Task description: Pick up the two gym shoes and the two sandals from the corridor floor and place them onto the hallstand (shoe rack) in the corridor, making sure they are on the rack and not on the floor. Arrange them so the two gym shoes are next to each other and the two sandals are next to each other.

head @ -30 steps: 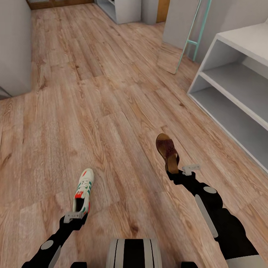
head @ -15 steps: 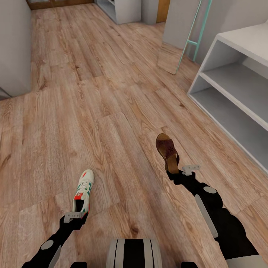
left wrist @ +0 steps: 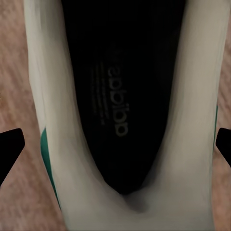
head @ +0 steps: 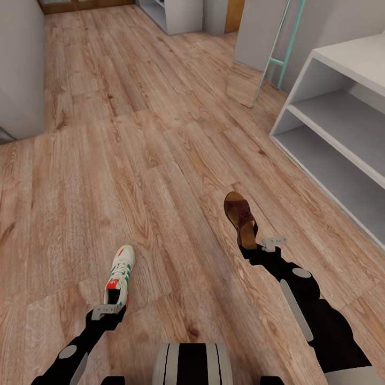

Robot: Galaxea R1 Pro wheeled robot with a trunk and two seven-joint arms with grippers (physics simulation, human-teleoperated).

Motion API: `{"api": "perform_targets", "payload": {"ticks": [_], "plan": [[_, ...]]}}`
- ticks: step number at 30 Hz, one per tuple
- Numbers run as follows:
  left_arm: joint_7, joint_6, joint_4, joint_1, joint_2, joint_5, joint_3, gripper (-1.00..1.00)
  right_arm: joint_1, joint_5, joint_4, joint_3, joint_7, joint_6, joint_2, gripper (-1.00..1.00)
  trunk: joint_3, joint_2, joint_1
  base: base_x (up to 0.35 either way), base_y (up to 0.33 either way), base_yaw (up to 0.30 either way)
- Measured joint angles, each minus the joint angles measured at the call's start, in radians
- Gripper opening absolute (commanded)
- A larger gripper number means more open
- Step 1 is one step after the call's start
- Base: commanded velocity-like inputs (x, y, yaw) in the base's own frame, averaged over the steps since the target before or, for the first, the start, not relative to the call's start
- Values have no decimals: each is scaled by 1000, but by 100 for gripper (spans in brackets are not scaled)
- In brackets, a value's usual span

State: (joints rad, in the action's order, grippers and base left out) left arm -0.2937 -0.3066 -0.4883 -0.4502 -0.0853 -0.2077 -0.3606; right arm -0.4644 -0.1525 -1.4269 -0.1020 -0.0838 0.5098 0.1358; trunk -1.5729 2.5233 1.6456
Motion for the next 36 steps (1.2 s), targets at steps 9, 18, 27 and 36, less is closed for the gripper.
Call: {"api": "perform_targets", "payload": {"ticks": [9, 18, 27, 36], "plan": [[1, 0, 0, 0, -2, 3, -2, -100, 0, 0, 1, 0, 0, 0, 0, -100, 0, 0, 0, 1, 0, 0], [0, -4, 0, 0, -2, 3, -1, -100, 0, 0, 1, 0, 0, 0, 0, -100, 0, 0, 0, 0, 0, 0], [-2, -4, 0, 1, -2, 2, -1, -100, 0, 1, 1, 0, 0, 0, 0, -100, 0, 0, 0, 0, 0, 0], [0, -6, -1, 1, -3, 2, -1, -100, 0, 0, 1, 0, 0, 0, 0, -100, 4, 0, -1, 0, 0, 0]]}}
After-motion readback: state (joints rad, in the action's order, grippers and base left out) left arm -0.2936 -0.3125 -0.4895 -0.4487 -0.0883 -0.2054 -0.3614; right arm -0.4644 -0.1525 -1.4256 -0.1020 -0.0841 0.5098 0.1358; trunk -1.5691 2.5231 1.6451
